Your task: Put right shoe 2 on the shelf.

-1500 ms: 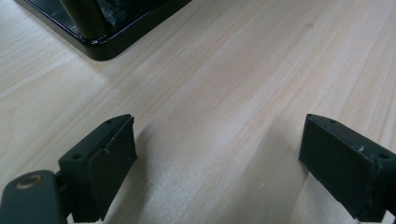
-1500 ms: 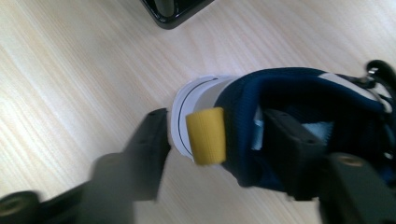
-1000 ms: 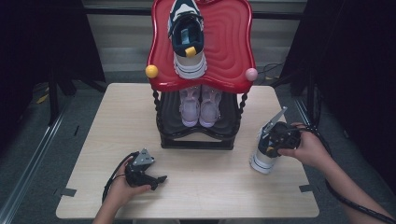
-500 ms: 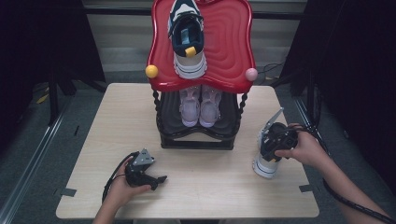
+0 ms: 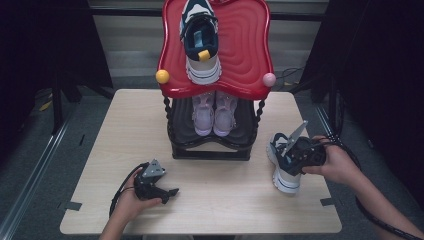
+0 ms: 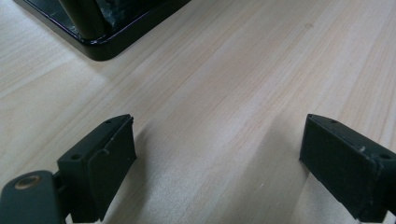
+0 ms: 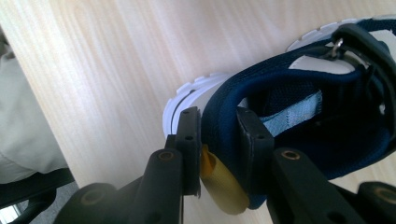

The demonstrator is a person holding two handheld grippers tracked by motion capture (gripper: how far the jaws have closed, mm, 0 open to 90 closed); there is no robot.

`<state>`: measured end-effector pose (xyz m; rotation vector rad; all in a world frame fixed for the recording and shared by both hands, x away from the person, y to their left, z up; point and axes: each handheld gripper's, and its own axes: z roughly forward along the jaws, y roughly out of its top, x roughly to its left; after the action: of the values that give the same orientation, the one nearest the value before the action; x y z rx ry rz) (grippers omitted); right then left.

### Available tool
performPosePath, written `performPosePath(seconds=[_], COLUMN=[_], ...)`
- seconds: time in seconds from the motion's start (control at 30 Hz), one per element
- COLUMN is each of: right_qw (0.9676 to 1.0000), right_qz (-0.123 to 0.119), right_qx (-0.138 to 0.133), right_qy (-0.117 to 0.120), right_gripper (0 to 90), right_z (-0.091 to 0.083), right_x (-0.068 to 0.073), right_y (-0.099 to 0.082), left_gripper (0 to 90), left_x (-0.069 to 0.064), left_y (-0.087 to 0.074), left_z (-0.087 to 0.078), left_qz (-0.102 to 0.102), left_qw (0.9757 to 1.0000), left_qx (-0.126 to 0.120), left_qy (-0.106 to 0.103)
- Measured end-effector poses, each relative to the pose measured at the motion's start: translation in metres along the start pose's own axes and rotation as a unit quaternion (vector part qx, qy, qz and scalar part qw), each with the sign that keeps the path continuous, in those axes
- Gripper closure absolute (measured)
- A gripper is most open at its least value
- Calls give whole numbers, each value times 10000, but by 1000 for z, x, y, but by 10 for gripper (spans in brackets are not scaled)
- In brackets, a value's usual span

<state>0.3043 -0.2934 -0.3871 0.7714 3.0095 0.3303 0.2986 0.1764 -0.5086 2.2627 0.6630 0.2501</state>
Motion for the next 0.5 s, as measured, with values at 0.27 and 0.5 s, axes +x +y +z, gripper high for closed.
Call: performPosePath(seconds=[0.27, 0.5], right_qw=[9998, 9997], right_qz=[194, -30], right_qx=[-1, 219], right_qy=[79, 116], right_gripper=[609, 570], right_z=[6, 21], right_x=[0, 2], right_y=[-1, 2], left_gripper=[95, 94], left_x=[0, 0], left_y=[0, 0], left_z=[0, 1], left_qz=[-16, -16], left_qw=[10000, 10000], left_qx=[1, -19], left_qy=[-37, -46])
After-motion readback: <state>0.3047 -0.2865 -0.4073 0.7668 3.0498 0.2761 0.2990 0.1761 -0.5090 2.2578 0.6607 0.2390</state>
